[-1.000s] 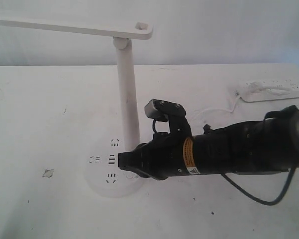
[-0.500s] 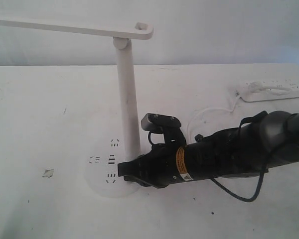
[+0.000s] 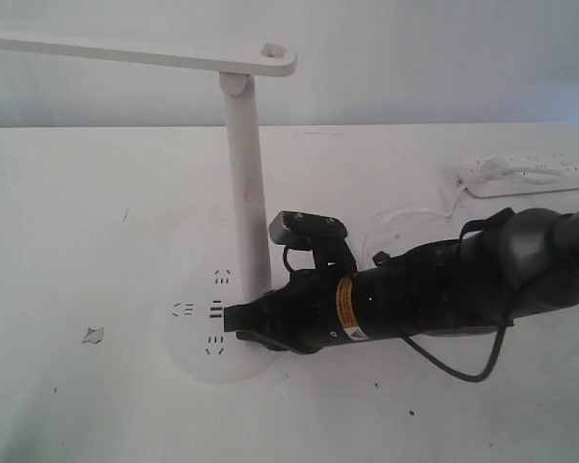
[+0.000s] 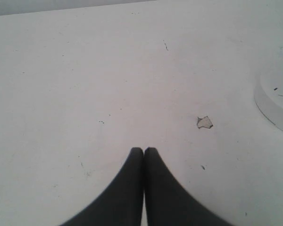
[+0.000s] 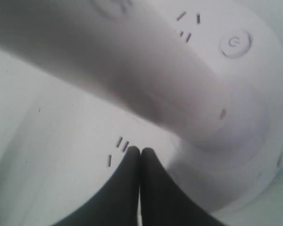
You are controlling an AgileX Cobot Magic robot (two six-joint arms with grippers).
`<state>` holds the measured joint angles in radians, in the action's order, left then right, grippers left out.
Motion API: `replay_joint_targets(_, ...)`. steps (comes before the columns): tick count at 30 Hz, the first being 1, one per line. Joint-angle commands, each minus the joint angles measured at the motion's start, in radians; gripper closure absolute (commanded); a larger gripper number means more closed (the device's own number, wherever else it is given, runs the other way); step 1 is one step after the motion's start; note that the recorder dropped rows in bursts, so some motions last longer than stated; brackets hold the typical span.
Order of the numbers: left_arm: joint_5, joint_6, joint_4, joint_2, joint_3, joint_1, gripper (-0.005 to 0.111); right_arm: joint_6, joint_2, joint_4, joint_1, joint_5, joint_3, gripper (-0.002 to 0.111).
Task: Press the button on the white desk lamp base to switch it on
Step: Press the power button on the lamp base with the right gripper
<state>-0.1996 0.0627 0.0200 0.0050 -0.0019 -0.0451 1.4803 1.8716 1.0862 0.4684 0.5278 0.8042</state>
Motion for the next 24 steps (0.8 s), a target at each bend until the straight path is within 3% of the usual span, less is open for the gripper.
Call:
replay_joint_targets(1, 0.002, 0.000, -0.004, 0.007, 0.002, -0.002, 0.107, -0.005, -0.009, 0.013, 0.000, -0.020, 0.033, 0.108)
replay_joint_targets(11, 0.002, 0.000, -0.004, 0.007, 0.002, -0.002, 0.107, 0.144, -0.009, 0.229, 0.000, -0.077, 0.033, 0.108)
replay_joint_targets(24, 0.002, 0.000, -0.004, 0.007, 0.002, -0.002, 0.107, 0.147, 0.042, 0.230, 0.000, -0.055, 0.033, 0.108)
